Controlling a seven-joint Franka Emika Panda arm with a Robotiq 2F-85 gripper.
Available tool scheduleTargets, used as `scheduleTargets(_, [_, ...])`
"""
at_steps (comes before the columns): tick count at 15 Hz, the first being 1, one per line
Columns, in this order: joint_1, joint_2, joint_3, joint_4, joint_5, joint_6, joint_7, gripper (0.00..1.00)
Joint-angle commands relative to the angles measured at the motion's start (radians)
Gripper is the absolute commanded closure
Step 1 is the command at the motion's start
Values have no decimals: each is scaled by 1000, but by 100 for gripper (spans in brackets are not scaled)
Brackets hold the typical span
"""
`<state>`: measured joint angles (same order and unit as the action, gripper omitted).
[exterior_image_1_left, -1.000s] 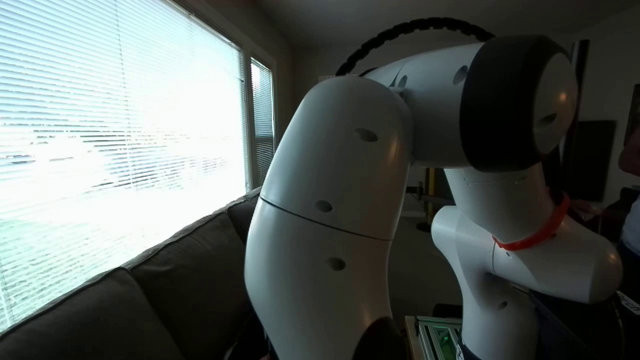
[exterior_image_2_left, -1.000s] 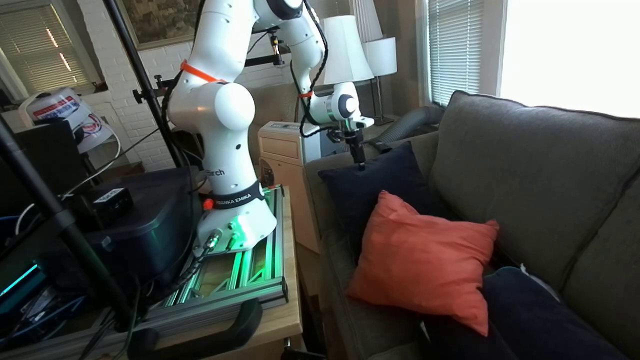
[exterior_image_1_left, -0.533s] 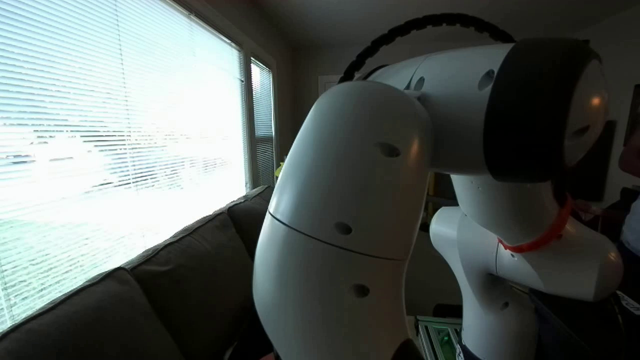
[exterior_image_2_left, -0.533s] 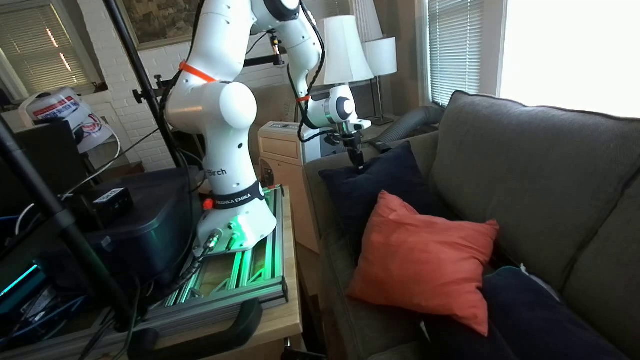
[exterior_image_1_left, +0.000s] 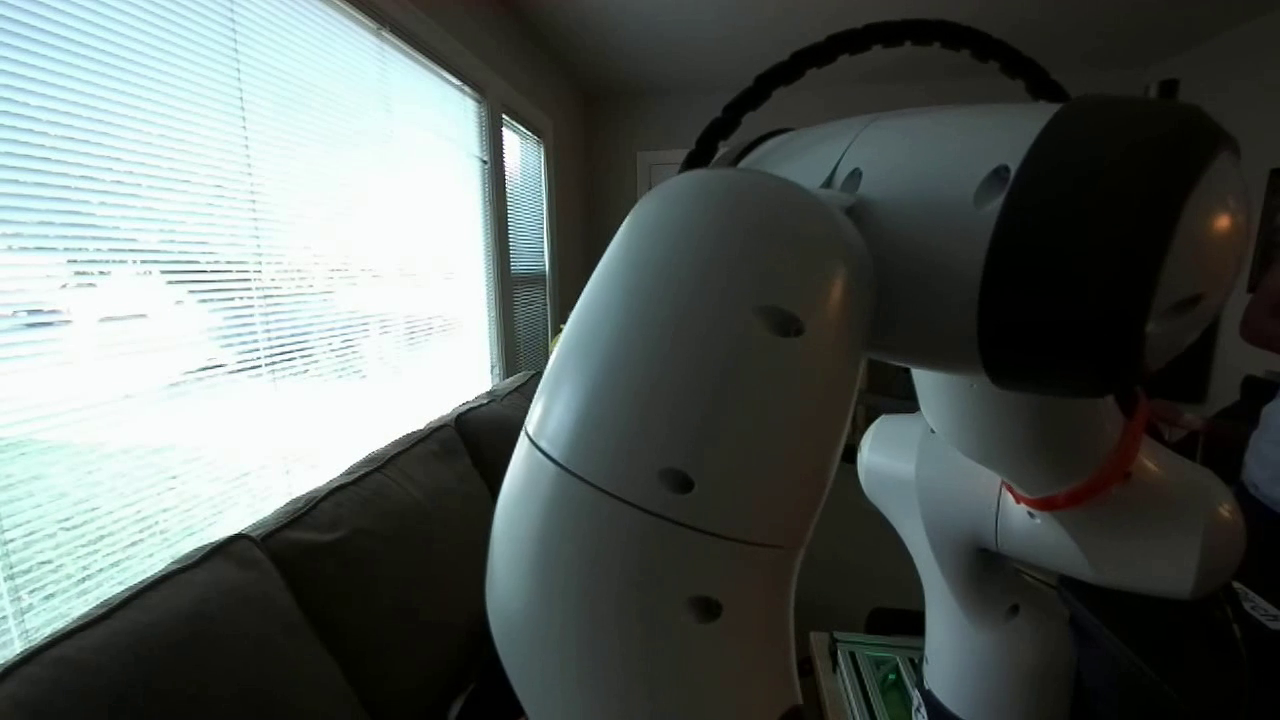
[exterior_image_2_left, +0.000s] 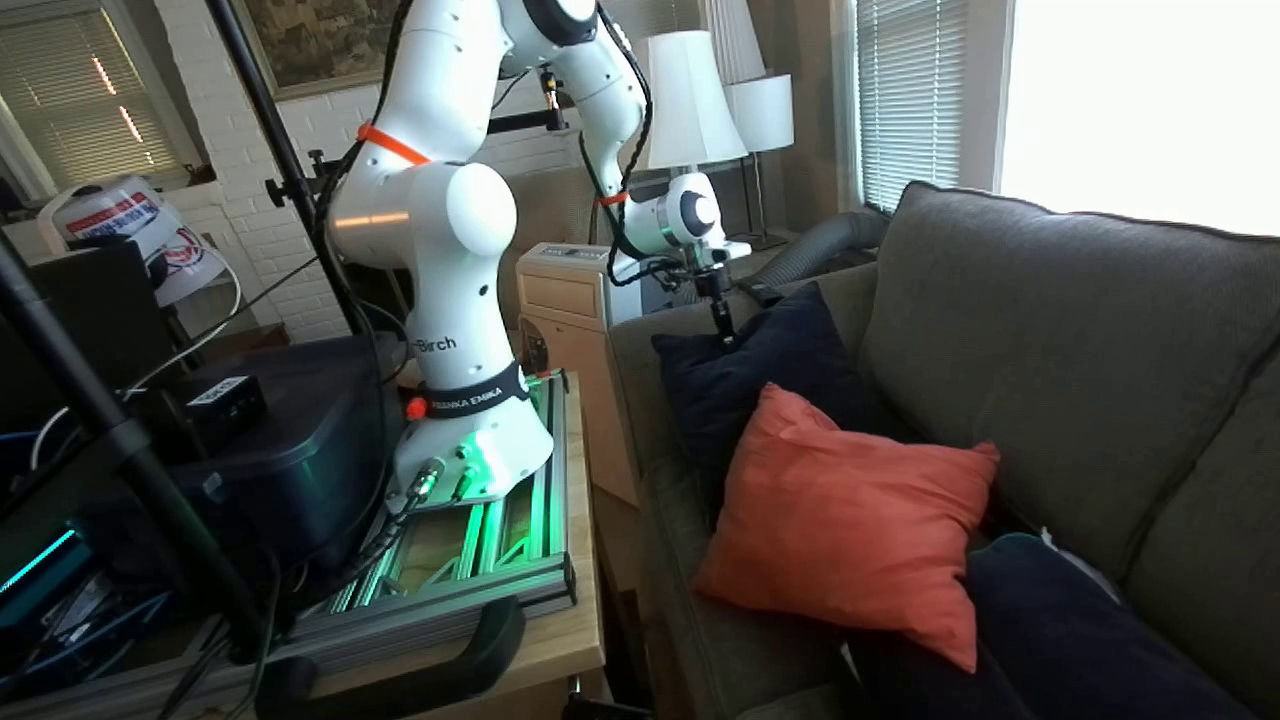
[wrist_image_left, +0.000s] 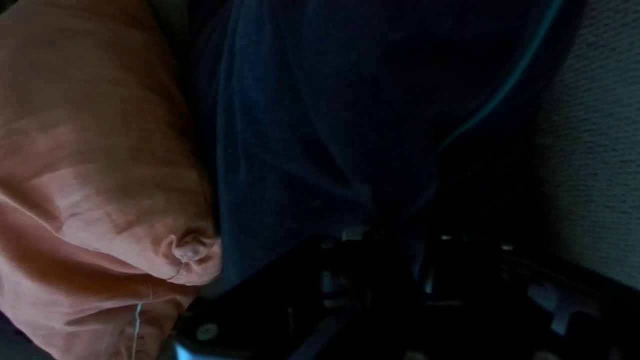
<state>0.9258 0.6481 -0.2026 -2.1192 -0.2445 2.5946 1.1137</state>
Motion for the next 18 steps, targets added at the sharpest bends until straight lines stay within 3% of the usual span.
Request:
scheduleTargets(1, [-47,32,-25,37,2,-67,106,97])
scheduleTargets(9, [-239,4,-41,103,-8,-160,258,97])
scheduleTargets(18, [-478,-83,-14,191,-22,-370,455,97])
